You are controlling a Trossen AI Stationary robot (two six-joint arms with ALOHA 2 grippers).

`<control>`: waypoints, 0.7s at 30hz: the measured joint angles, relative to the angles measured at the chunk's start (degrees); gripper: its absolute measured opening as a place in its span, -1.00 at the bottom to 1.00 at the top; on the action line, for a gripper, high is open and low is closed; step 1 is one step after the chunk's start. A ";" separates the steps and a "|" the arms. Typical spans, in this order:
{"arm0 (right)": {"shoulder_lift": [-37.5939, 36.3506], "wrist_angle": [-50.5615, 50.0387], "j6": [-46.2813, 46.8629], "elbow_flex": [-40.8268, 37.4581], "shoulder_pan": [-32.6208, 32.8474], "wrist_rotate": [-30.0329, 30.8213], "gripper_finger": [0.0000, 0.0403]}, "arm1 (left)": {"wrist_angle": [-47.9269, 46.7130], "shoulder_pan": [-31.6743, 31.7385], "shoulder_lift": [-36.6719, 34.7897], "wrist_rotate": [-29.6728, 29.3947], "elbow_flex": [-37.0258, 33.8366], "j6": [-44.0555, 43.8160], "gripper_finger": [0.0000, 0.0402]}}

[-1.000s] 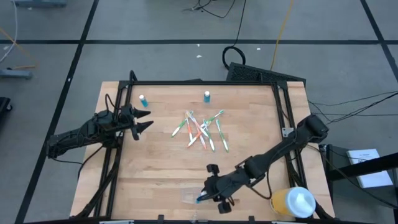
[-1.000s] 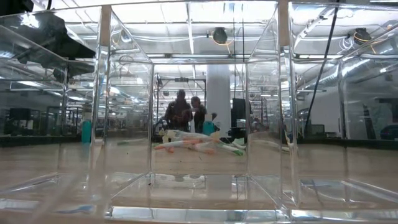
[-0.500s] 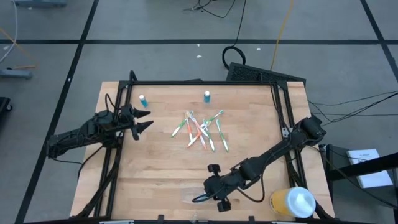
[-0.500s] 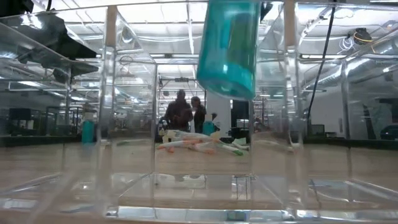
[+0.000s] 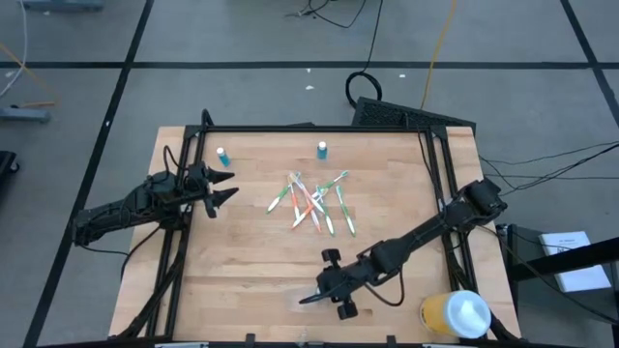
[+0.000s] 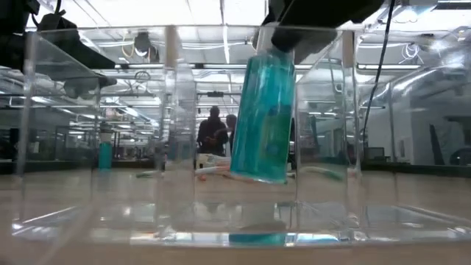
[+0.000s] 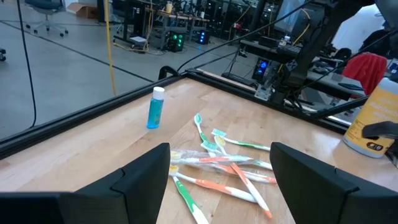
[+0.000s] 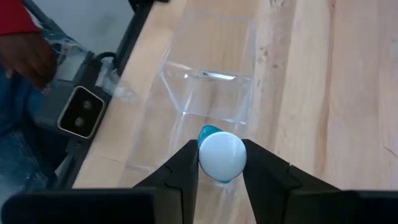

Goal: Pick & Place toothbrushing station
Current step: Put the blue mouthwash bottle into the transparent organizer

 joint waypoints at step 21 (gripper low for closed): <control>0.00 4.09 -2.98 -2.33 -0.07 -2.55 -0.28 | 0.00 0.01 0.00 0.00 0.00 -0.01 0.41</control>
